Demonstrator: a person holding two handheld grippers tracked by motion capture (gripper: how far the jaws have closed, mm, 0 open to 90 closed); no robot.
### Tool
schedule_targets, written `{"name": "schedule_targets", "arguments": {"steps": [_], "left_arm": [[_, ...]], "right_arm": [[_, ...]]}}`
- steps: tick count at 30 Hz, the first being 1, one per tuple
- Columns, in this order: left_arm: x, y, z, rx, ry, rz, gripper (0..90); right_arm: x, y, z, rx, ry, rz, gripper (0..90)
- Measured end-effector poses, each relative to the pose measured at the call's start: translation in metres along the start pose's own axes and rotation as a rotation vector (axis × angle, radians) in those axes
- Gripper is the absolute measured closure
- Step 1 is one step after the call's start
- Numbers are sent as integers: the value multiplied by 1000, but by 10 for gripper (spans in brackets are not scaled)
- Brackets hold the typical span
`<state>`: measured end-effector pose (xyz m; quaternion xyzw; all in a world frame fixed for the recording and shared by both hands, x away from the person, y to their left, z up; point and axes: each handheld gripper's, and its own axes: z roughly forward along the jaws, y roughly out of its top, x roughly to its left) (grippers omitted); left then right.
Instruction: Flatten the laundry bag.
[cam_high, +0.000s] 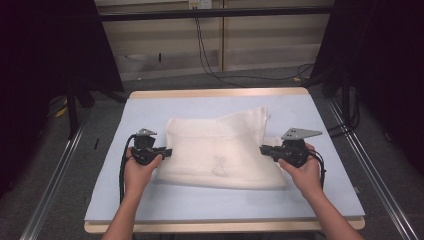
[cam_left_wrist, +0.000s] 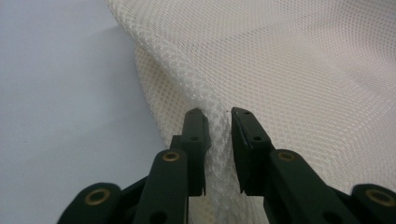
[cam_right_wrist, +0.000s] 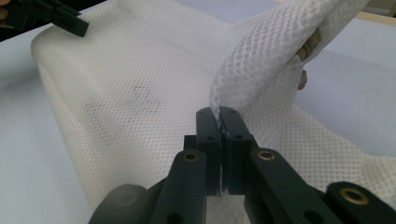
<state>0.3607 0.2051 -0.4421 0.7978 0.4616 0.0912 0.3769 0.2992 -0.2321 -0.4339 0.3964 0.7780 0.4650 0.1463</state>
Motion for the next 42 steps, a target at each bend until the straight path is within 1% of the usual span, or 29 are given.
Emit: {"name": "schedule_targets", "arguments": {"steps": [1, 2, 4, 7, 8, 9, 10, 11, 12, 13, 14, 15, 19, 21, 22, 24, 25, 26, 27, 28, 29, 32, 34, 35, 36, 37, 39, 40, 42], "left_arm": [[-1, 0, 0, -2, -6, -6, 730], [-2, 0, -1, -5, -4, -6, 710], [-2, 2, -3, 0, -1, 1, 665], [-6, 3, -7, -10, 16, 0, 538], [-8, 4, -8, -20, 13, -7, 489], [-10, 5, -10, -16, 14, 11, 466], [-12, 5, -11, -25, 12, 7, 444], [-15, 6, -13, -33, 7, 14, 421], [-17, 7, -15, -33, -2, 31, 396], [-20, 8, -15, -35, -10, 37, 373], [-24, 9, -14, -44, -17, 26, 346], [-25, 11, -15, -21, -24, 62, 315], [-37, 16, -12, -18, -25, 73, 235], [-42, 18, -9, -14, -26, 86, 223], [-44, 20, -9, -5, -12, 91, 215], [-46, 21, -7, -7, -11, 90, 201], [-45, 22, -7, 0, 4, 98, 199], [-44, 22, -7, -1, 14, 98, 199], [-41, 22, -7, 9, 21, 99, 199], [-38, 22, -7, 12, 22, 87, 199], [-36, 22, -8, 17, 34, 80, 199], [-34, 21, -14, 9, 23, 82, 200], [-37, 22, -17, -4, -3, 82, 200], [-40, 23, -17, -15, -12, 84, 199], [-43, 25, -17, -11, -25, 96, 198], [-47, 25, -16, -17, -34, 96, 193], [-56, 27, -14, -30, -43, 108, 171], [-61, 28, -12, -44, -66, 100, 169], [-71, 30, -8, -40, -75, 117, 160]], "right_arm": [[3, -1, 1, 5, 2, -17, 876], [6, -2, 2, 14, 2, -46, 875], [11, -6, 4, 23, 17, -64, 876], [18, -11, 9, 45, 37, -89, 876], [20, -13, 11, 52, 45, -92, 875], [22, -15, 13, 55, 55, -100, 875], [24, -16, 14, 59, 59, -102, 875], [25, -17, 15, 65, 60, -110, 875], [27, -18, 16, 71, 65, -120, 875], [28, -18, 17, 77, 67, -124, 875], [29, -19, 18, 82, 68, -124, 875], [29, -19, 19, 85, 76, -133, 875], [34, -21, 22, 118, 90, -149, 875], [37, -22, 25, 134, 95, -167, 875], [38, -23, 26, 143, 100, -176, 875], [40, -24, 28, 154, 101, -182, 875], [40, -25, 29, 159, 101, -189, 875], [40, -25, 30, 163, 102, -190, 875], [41, -25, 30, 170, 106, -190, 875], [41, -25, 31, 170, 109, -189, 875], [41, -25, 31, 172, 107, -190, 875], [41, -26, 31, 175, 106, -194, 874], [41, -26, 32, 175, 108, -195, 874], [41, -26, 32, 175, 106, -195, 874], [41, -26, 32, 175, 109, -192, 874], [41, -26, 33, 175, 107, -193, 874], [42, -27, 33, 171, 104, -193, 874], [43, -27, 33, 173, 104, -195, 874], [43, -28, 34, 171, 101, -192, 874]]}}
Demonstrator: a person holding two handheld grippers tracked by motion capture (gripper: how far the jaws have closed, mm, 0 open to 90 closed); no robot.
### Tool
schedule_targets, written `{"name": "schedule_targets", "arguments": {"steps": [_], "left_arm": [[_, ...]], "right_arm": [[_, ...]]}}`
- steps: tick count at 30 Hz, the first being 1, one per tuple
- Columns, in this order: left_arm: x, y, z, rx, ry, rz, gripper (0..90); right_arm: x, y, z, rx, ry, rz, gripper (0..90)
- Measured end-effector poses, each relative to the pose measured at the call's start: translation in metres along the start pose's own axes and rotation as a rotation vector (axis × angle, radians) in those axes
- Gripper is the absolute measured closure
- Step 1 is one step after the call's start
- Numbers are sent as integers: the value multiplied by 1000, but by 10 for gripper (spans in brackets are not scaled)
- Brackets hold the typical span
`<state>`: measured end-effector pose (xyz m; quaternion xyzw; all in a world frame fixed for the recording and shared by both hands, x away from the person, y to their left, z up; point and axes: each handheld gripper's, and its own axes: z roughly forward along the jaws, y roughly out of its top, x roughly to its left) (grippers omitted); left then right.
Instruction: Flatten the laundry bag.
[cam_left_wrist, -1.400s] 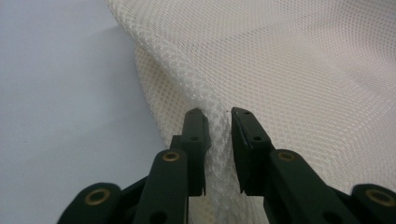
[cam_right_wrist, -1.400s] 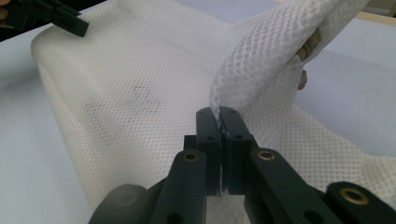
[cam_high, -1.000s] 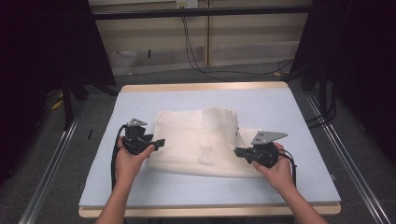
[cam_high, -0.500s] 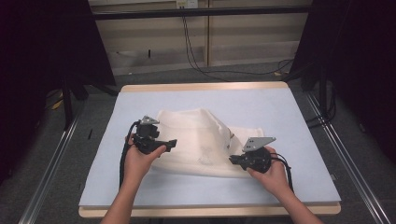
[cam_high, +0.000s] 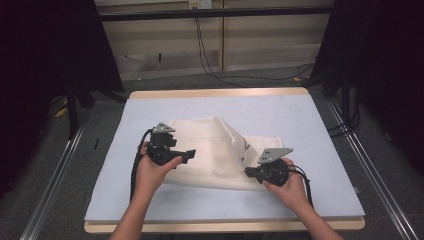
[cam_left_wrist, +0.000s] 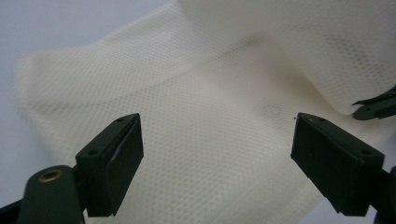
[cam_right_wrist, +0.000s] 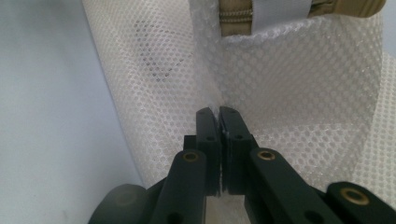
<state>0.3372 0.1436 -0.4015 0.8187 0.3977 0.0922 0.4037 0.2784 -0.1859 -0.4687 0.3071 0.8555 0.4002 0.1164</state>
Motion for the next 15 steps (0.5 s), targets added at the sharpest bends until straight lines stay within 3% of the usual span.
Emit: {"name": "schedule_targets", "arguments": {"steps": [4, 5, 9, 15], "left_arm": [[-11, 3, 11, 13, -33, 13, 141], [-10, 3, 13, 27, -51, 42, 140], [-20, 4, 22, 21, -103, 29, 119], [-34, 8, 34, 27, -153, 43, 71]], "right_arm": [[1, 0, 1, 0, -6, -3, 874], [1, 1, 1, 1, -6, -5, 874], [3, 1, 2, 3, -15, -8, 874], [4, 1, 5, 4, -17, -4, 874]]}}
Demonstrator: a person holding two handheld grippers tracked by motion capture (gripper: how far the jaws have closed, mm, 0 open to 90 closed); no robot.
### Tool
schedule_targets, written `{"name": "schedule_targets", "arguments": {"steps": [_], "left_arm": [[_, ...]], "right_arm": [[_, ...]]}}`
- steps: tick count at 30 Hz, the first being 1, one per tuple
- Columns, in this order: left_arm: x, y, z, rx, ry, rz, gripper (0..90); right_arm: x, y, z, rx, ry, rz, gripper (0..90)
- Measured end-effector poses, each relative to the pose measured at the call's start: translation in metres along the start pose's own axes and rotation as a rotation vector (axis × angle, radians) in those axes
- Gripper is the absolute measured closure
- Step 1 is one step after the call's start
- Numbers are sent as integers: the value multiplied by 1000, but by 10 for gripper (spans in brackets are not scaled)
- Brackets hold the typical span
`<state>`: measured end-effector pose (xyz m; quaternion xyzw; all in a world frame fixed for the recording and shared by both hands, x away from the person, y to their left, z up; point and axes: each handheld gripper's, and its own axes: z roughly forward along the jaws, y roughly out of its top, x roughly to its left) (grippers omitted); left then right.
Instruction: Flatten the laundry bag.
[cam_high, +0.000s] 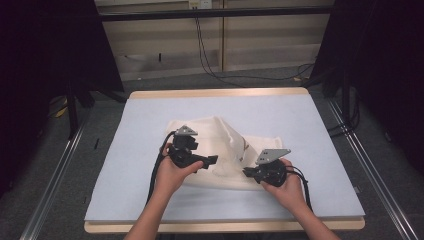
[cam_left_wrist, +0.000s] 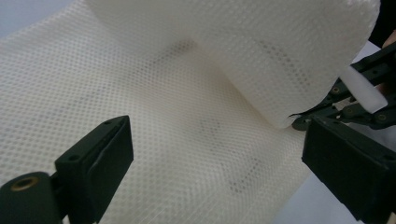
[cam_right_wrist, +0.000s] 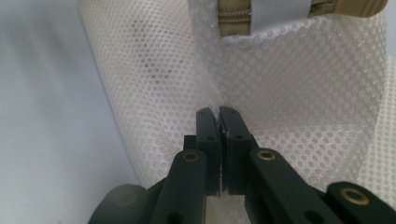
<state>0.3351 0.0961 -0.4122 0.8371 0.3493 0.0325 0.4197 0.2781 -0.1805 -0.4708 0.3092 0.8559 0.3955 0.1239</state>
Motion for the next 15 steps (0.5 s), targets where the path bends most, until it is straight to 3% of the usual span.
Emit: {"name": "schedule_targets", "arguments": {"steps": [3, 7, 15], "left_arm": [[-8, 3, 7, -2, -46, 16, 59], [-18, 5, 14, -16, -71, 17, 48], [-27, 10, 22, -27, -79, 20, 32]], "right_arm": [[1, 1, 1, 8, -4, -2, 874], [1, 1, 1, 8, -8, 7, 874], [2, 1, 3, 12, -12, -11, 874]]}}
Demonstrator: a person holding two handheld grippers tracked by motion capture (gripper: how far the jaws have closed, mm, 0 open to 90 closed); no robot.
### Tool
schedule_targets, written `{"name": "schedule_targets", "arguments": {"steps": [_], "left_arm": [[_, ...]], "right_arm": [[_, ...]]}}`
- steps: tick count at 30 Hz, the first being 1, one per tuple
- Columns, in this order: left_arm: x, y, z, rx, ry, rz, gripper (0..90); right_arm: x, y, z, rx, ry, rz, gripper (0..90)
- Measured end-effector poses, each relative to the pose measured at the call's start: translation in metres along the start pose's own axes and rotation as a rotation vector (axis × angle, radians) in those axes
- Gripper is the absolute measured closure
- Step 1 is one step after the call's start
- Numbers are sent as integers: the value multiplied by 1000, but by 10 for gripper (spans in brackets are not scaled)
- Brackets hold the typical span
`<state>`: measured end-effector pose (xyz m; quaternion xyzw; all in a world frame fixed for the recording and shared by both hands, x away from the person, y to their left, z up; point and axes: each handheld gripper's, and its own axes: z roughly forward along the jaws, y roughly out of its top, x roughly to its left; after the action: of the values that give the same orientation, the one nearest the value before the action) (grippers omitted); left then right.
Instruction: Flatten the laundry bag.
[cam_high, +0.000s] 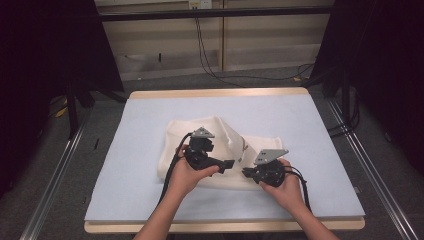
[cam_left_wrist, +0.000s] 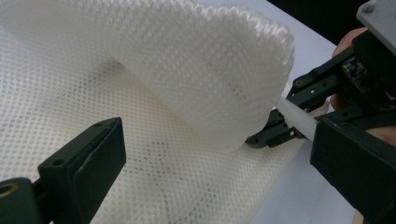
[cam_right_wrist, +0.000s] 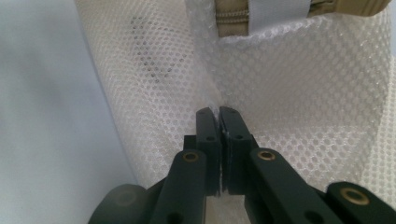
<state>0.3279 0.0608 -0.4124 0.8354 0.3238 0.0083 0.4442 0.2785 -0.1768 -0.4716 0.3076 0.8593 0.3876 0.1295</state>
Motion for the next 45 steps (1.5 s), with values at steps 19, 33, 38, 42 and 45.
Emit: {"name": "schedule_targets", "arguments": {"steps": [19, 33, 38, 42, 45], "left_arm": [[-1, 6, 14, -10, 20, -7, 797], [9, -23, -3, 7, 21, -8, 824], [10, -29, -3, 16, 28, -14, 827], [9, -33, -4, 23, 19, -6, 827], [5, -34, -5, 26, 17, 15, 827]], "right_arm": [[1, 2, 2, 15, 18, -6, 810], [-22, 1, -36, -26, -16, 63, 491], [-33, -3, -47, -6, -38, 99, 439], [-40, -6, -52, -14, -44, 131, 440], [-44, -6, -53, -30, -61, 155, 452]]}}
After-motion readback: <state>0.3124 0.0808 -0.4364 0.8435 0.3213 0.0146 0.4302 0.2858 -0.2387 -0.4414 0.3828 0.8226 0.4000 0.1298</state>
